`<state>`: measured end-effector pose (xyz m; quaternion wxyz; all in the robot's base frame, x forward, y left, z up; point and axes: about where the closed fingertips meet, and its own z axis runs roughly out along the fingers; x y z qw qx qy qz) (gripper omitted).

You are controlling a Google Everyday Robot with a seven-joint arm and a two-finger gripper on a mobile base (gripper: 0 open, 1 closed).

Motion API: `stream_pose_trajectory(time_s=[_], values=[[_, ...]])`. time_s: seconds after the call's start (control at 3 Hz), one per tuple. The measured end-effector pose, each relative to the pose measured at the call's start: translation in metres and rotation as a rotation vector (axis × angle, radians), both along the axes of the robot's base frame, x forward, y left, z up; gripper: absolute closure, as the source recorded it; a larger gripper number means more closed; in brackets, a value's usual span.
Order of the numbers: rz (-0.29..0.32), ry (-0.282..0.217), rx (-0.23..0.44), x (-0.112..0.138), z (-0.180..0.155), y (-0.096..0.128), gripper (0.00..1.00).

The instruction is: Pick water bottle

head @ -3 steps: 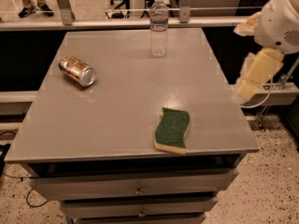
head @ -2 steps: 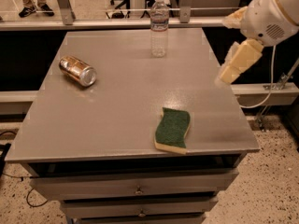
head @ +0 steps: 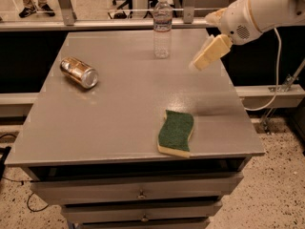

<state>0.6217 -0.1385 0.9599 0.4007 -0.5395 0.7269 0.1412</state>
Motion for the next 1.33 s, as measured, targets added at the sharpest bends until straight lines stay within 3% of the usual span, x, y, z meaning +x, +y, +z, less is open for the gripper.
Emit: stream_pose_trajectory(time_s=[0.33,0.67,1.0,1.33], values=[[0.000,0.000,0.000,0.000,0.000,0.000,0.00],[-0.020,-0.017,0.049,0.010,-0.002,0.009,0.00],[-0.061,-0.084,0.191,0.054,-0.003,0.038,0.00],[-0.081,-0.117,0.277,0.089,-0.008,0.053,0.00]])
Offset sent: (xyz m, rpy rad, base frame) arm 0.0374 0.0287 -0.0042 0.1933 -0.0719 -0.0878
